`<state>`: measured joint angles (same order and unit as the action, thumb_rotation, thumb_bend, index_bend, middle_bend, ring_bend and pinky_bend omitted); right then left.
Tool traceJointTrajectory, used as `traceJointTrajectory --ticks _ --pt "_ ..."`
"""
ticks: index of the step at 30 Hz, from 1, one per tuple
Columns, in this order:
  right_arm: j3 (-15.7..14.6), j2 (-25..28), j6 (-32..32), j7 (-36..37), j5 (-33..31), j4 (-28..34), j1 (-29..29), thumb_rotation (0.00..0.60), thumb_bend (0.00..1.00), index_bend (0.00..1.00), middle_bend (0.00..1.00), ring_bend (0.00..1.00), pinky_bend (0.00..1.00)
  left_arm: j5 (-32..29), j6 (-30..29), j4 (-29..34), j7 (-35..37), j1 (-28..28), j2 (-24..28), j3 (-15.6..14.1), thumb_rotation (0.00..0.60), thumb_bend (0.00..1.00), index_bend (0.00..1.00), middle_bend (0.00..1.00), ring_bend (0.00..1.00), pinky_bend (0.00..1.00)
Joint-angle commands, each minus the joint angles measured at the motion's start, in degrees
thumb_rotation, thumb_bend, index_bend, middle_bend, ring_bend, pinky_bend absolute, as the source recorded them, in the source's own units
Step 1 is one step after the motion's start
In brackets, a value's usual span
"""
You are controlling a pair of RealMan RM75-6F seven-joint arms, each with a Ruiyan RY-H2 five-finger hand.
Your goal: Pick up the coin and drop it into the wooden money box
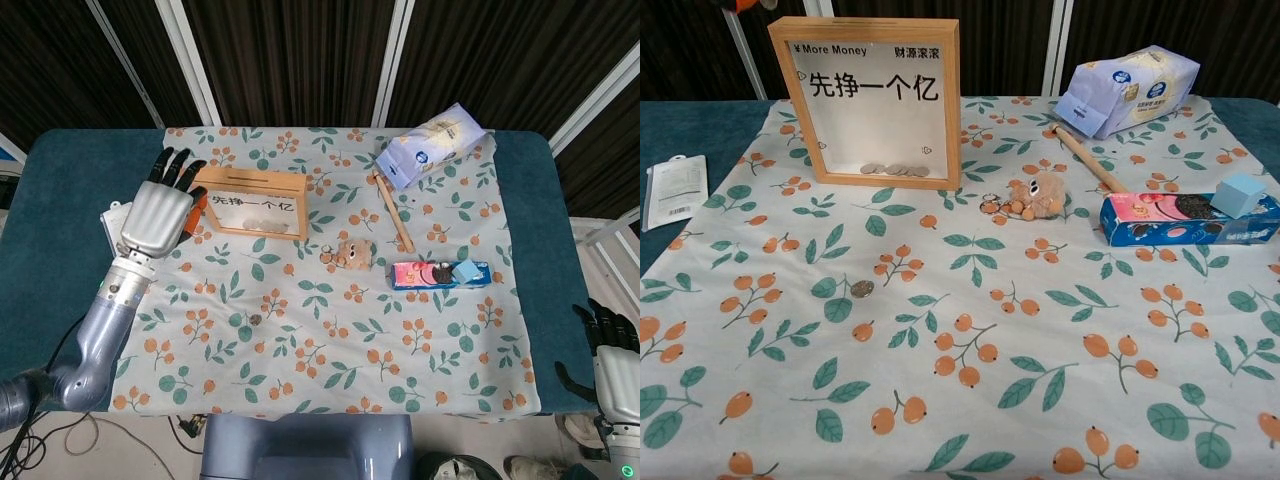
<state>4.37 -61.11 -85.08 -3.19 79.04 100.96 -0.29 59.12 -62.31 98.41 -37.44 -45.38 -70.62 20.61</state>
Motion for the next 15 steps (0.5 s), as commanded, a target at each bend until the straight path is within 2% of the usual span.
traceJointTrajectory --ticks 1,7,15 --pt "0.22 0.07 0.13 0.66 -0.43 0.04 -0.01 0.6 0.37 0.13 0.05 0.02 0.0 -5.72 3.43 -1.07 -3.43 -5.26 0.59 3.89 0.6 0.5 0.75 0.15 0.0 0.0" --pt "0.38 0.0 0.82 1.34 -1.2 0.25 0.16 0.6 0.37 0.13 0.05 0.02 0.0 -12.48 6.08 -6.49 -6.72 -11.69 -2.43 5.63 0.6 0.5 0.75 0.15 0.0 0.0" --pt "0.37 -0.06 0.84 1.79 -1.36 0.39 0.05 0.6 0.37 0.13 0.05 0.02 0.0 -16.62 7.94 -15.25 -9.1 -17.23 -7.45 4.44 0.6 0.5 0.75 0.16 0.0 0.0"
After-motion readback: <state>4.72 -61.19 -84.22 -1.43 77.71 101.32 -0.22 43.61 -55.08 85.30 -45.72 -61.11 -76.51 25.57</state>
